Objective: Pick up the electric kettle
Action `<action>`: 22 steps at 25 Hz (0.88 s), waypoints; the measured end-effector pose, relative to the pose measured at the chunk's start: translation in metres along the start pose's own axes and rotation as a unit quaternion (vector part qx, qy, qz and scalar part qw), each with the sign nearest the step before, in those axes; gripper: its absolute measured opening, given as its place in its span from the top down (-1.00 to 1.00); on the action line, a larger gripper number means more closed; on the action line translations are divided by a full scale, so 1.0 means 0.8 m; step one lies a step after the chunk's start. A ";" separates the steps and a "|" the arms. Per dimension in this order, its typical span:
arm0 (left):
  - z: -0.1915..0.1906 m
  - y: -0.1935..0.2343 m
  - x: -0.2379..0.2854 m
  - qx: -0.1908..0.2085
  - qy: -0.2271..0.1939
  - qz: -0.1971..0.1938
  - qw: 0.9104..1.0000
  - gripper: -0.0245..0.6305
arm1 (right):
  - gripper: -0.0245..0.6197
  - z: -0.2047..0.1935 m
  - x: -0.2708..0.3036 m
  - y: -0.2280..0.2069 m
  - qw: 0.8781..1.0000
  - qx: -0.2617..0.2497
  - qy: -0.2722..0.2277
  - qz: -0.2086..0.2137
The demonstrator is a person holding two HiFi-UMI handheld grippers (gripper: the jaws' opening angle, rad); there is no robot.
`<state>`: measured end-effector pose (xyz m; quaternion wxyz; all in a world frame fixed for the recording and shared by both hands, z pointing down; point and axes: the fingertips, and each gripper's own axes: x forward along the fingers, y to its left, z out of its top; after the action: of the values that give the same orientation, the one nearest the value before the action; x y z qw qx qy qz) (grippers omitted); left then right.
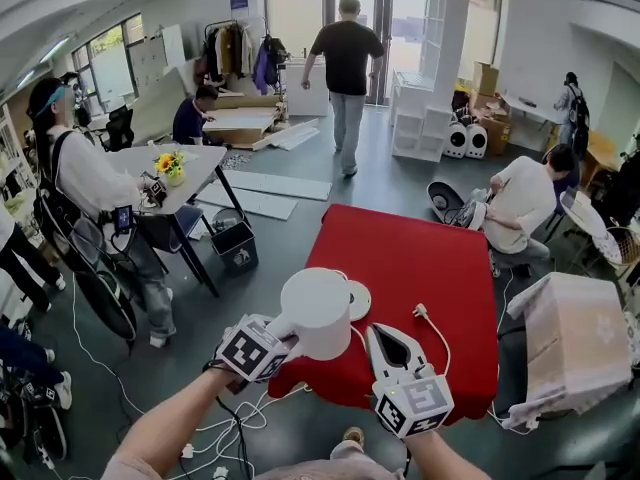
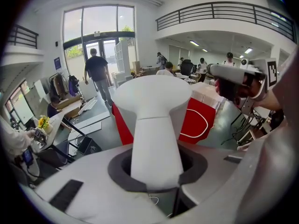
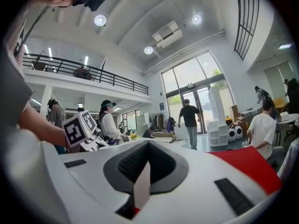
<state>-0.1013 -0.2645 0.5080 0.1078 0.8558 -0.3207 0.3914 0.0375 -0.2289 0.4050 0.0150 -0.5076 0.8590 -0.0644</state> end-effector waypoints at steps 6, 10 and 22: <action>-0.034 -0.023 -0.030 -0.002 -0.016 -0.010 1.000 0.59 | 0.86 -0.015 -0.045 0.050 1.000 -0.007 0.008 -0.020; -0.047 -0.047 -0.046 0.001 -0.016 -0.014 1.000 0.59 | 0.86 -0.022 -0.073 0.067 1.000 -0.007 0.018 -0.023; -0.078 -0.100 -0.086 -0.012 -0.014 0.012 1.000 0.59 | 0.86 -0.023 -0.119 0.074 1.000 -0.004 0.004 0.007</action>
<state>-0.1217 -0.1440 0.5043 0.1090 0.8559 -0.3371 0.3767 0.0301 -0.1155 0.4122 0.0102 -0.5014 0.8629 -0.0625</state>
